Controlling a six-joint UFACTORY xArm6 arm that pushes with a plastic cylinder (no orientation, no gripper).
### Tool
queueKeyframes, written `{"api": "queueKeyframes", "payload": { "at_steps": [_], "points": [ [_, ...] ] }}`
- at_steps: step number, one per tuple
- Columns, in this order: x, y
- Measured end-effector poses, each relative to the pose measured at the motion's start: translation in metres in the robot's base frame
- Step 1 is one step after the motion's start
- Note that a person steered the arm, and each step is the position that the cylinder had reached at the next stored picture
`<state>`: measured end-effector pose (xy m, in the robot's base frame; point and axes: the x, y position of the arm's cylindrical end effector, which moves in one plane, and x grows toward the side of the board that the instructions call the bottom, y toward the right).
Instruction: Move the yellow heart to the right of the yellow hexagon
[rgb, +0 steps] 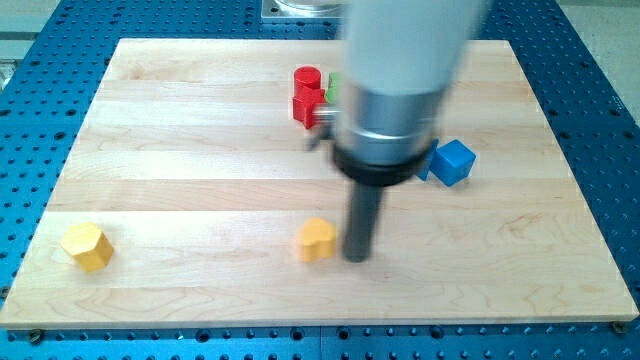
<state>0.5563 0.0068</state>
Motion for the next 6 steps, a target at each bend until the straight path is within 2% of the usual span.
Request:
{"api": "queueKeyframes", "payload": {
  "at_steps": [2,3,4,5,6],
  "points": [
    [0.000,-0.152],
    [-0.001,-0.153],
    [-0.023,-0.107],
    [-0.066,-0.137],
    [-0.056,-0.173]
  ]
}}
